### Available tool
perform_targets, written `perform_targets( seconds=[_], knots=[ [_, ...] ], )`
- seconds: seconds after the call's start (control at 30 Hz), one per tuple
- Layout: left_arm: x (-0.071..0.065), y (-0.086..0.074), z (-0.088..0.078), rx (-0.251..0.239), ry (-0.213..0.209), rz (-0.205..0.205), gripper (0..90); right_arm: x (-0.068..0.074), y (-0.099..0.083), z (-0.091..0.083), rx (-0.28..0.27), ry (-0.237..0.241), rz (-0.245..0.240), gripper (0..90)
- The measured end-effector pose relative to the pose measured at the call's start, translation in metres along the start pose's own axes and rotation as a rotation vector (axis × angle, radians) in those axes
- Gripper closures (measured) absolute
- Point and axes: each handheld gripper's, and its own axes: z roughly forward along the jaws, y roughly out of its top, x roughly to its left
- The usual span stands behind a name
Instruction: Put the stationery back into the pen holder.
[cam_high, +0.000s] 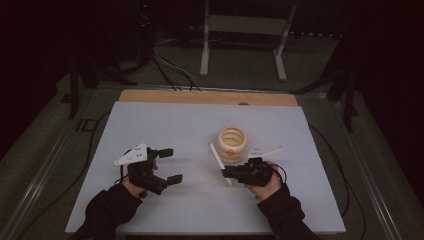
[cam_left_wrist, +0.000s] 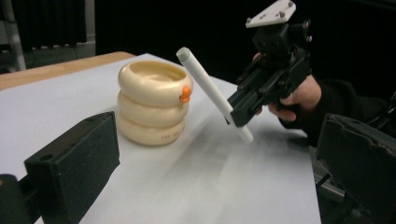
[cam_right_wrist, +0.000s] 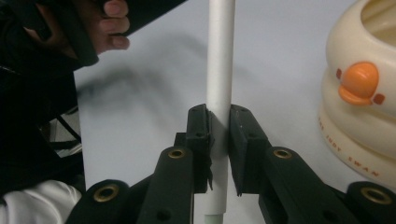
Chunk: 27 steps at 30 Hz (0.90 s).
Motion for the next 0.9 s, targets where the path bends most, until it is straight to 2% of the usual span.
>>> perform_targets(
  seconds=[0.17, 0.3, 0.4, 0.5, 0.57, 0.67, 0.9],
  knots=[
    [-0.001, 0.006, 0.015, 0.003, 0.009, -0.004, 0.3, 0.001, -0.001, -0.001, -0.023, 0.009, -0.007, 79.2],
    [0.0, 0.009, 0.023, -0.02, 0.005, -0.026, 0.3, 0.002, 0.0, -0.002, -0.044, 0.026, -0.004, 79.2],
    [0.002, 0.013, 0.032, -0.05, 0.007, -0.045, 0.3, 0.004, -0.001, -0.001, -0.053, 0.036, -0.019, 79.2],
    [0.002, 0.016, 0.038, -0.045, 0.006, -0.059, 0.3, 0.005, -0.001, -0.001, -0.057, 0.04, -0.021, 79.2],
    [0.001, 0.02, 0.045, -0.02, -0.012, -0.085, 0.3, 0.005, -0.001, 0.0, -0.056, 0.042, -0.021, 79.2],
    [0.0, 0.023, 0.053, 0.008, -0.024, -0.09, 0.3, 0.006, 0.0, 0.0, -0.059, 0.04, -0.028, 79.2],
    [0.0, 0.025, 0.066, 0.01, -0.037, -0.12, 5.4, 0.008, 0.001, -0.002, -0.064, 0.034, -0.04, 79.2]
  ],
)
